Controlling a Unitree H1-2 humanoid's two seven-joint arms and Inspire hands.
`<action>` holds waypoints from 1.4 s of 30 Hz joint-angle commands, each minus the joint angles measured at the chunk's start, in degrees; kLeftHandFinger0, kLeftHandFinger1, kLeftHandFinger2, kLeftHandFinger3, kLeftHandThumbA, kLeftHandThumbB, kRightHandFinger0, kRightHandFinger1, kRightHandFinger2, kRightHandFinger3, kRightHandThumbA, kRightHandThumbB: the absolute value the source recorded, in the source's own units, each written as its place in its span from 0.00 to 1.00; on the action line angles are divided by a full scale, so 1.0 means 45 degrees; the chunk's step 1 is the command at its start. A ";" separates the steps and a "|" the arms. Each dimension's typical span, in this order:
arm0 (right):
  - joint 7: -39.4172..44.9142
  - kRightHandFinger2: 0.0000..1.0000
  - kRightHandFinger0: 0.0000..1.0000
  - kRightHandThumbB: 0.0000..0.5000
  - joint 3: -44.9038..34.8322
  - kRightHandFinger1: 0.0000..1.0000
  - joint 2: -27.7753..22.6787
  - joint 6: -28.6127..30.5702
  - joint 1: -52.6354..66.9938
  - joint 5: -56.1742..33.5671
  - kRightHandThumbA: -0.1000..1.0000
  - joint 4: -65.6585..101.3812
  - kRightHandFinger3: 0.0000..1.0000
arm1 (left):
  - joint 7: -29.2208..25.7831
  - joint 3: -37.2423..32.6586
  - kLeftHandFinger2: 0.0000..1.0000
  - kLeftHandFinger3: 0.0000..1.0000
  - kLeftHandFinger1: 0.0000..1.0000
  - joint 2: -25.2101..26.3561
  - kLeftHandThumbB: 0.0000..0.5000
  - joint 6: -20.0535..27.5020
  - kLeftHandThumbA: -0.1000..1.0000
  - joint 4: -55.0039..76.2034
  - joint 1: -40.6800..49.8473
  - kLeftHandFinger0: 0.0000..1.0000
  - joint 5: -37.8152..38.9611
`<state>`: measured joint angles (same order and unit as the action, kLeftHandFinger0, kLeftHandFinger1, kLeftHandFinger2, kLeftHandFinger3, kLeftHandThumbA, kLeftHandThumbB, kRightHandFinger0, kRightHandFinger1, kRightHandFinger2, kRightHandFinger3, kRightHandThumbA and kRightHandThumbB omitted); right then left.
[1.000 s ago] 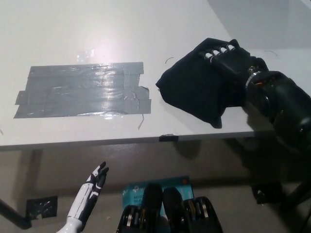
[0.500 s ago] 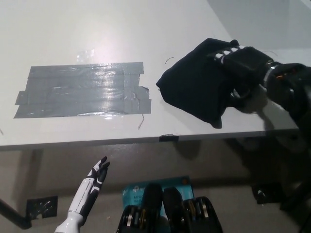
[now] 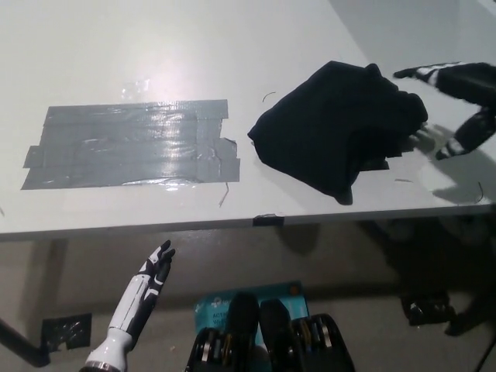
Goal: A person hands a black t-shirt to the robot and rhe robot picks it up with its right hand and places it on the black spot on the desk infron tof it
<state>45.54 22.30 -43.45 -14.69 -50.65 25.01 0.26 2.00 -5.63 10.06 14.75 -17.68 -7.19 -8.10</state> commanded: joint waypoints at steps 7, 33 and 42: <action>0.0170 1.00 1.00 0.95 -0.6362 1.00 -0.1228 -0.2719 0.2412 -0.5731 1.00 0.6020 1.00 | 0.0330 -0.0326 1.00 1.00 1.00 0.0048 1.00 0.0188 1.00 0.0579 0.0874 1.00 -0.0130; -0.4467 1.00 1.00 0.35 -0.6011 1.00 1.0822 0.1689 1.3197 -0.6041 1.00 0.5209 1.00 | 0.0064 -0.0273 1.00 1.00 1.00 -0.0178 1.00 0.0693 1.00 0.0106 0.1224 1.00 -0.0024; -0.5266 1.00 1.00 0.47 -0.5399 1.00 1.0129 0.3208 1.3183 -0.4771 1.00 0.2642 1.00 | 0.0008 -0.0261 1.00 1.00 1.00 -0.0264 1.00 0.0468 1.00 0.0244 0.1422 1.00 -0.0127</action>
<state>25.55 -2.65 3.53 -7.15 8.71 2.21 12.69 1.98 -6.67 8.98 15.30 -18.23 -1.53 -8.22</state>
